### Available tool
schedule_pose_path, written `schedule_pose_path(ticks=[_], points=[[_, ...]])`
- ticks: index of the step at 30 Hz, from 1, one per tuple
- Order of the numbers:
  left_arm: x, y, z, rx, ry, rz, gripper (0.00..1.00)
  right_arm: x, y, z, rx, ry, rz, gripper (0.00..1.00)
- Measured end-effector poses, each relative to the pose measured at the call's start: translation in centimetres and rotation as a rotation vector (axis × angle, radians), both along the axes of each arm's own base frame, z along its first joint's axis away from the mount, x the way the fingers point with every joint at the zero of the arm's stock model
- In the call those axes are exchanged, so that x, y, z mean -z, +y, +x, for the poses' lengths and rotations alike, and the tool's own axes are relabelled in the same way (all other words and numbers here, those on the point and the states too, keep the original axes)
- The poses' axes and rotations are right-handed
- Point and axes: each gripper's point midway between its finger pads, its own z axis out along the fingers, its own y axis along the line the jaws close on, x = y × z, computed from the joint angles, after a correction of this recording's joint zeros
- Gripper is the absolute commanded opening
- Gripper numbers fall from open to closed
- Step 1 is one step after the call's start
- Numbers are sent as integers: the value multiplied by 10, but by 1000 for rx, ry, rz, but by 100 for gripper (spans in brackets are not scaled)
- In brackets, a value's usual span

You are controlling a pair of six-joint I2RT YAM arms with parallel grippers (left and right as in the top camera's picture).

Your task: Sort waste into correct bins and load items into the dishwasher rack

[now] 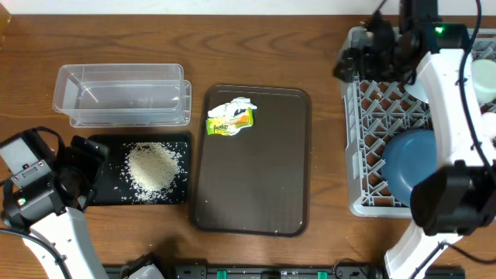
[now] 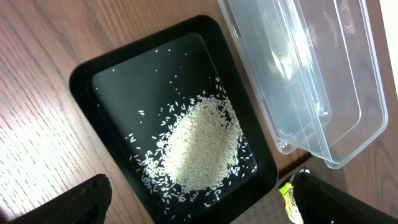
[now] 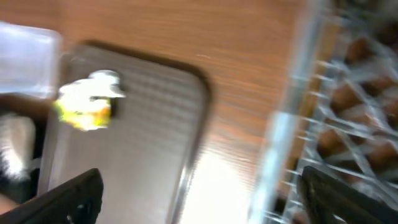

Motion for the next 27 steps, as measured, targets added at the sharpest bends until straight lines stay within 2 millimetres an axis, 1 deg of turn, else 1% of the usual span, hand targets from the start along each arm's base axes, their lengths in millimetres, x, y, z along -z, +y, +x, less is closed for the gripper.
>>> schedule_pose_path(ticks=[2, 3, 6, 8, 12, 14, 15, 16, 17, 19, 21, 24, 25, 26, 27], points=[[0, 0, 0, 0, 0, 0, 96, -16, 26, -7, -36, -30, 32, 99], [0, 0, 0, 0, 0, 0, 96, -22, 43, -12, -61, -41, 46, 99], [0, 0, 0, 0, 0, 0, 96, -26, 75, -20, -93, -45, 48, 99], [0, 0, 0, 0, 0, 0, 95, -22, 97, -26, -98, -36, 27, 99], [0, 0, 0, 0, 0, 0, 95, -16, 130, -35, -121, -43, -15, 99], [0, 0, 0, 0, 0, 0, 95, -10, 136, -38, -116, -49, -74, 99], [0, 0, 0, 0, 0, 0, 96, -7, 134, -40, -97, -50, -115, 99], [0, 0, 0, 0, 0, 0, 95, -4, 130, -41, -75, -44, -149, 99], [0, 0, 0, 0, 1, 0, 95, -1, 122, -41, -36, -36, -191, 99], [0, 0, 0, 0, 0, 0, 96, 5, 94, -39, 77, -13, -289, 99], [0, 0, 0, 0, 0, 0, 95, 7, 66, -35, 170, 1, -353, 99], [0, 0, 0, 0, 0, 0, 95, 10, 17, -29, 310, 34, -428, 99], [0, 0, 0, 0, 1, 0, 96, 11, -7, -29, 368, 59, -453, 99], [0, 0, 0, 0, 1, 0, 95, 12, -23, -30, 406, 78, -469, 99], [0, 0, 0, 0, 0, 0, 96, 13, -46, -31, 458, 105, -487, 99]])
